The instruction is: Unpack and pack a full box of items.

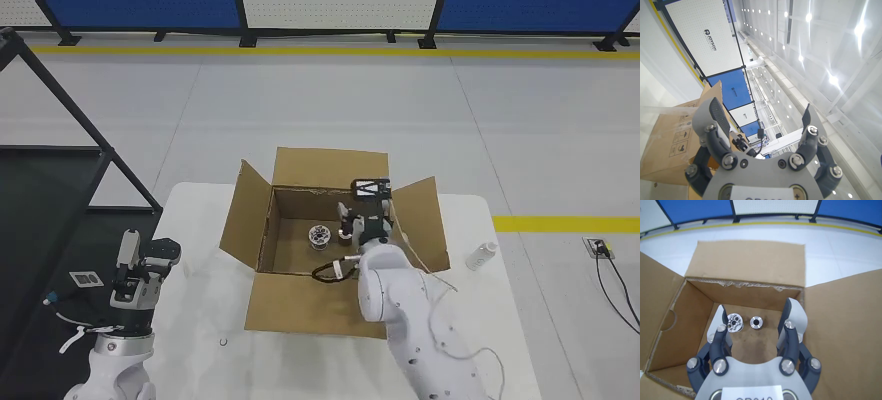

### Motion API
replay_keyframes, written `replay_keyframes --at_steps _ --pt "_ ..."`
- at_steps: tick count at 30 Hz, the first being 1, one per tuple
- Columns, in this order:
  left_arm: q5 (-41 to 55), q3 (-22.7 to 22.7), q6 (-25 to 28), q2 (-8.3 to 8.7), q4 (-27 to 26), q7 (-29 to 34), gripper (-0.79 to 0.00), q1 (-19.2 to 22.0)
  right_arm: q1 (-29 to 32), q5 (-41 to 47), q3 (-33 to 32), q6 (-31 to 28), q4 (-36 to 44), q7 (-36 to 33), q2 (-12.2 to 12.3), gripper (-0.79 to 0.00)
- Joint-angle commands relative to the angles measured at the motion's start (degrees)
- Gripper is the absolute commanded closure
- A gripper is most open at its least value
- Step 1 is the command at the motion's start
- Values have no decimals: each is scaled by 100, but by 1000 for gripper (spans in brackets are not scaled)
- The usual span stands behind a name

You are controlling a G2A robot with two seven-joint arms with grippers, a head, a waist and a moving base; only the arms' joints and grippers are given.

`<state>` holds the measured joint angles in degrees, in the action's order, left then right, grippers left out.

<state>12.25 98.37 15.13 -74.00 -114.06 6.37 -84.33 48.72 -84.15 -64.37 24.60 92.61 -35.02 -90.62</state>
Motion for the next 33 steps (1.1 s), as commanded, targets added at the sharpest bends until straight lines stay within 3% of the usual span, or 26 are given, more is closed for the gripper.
replay_keyframes --at_steps 1,7,13,26,33 --pt "0 0 0 0 0 0 -785 0 530 -144 -335 94 899 136 59 -785" --pt "0 0 0 0 0 0 -785 0 1508 43 -1320 569 2149 706 136 -785" --pt "0 0 0 0 0 0 -785 0 2048 593 -2135 792 2379 1246 157 -785" --pt "0 0 0 0 0 0 -785 0 1651 554 -2842 1023 355 1284 212 -785" --pt "0 0 0 0 0 0 -785 0 1199 617 -2890 748 -606 1026 244 -785"
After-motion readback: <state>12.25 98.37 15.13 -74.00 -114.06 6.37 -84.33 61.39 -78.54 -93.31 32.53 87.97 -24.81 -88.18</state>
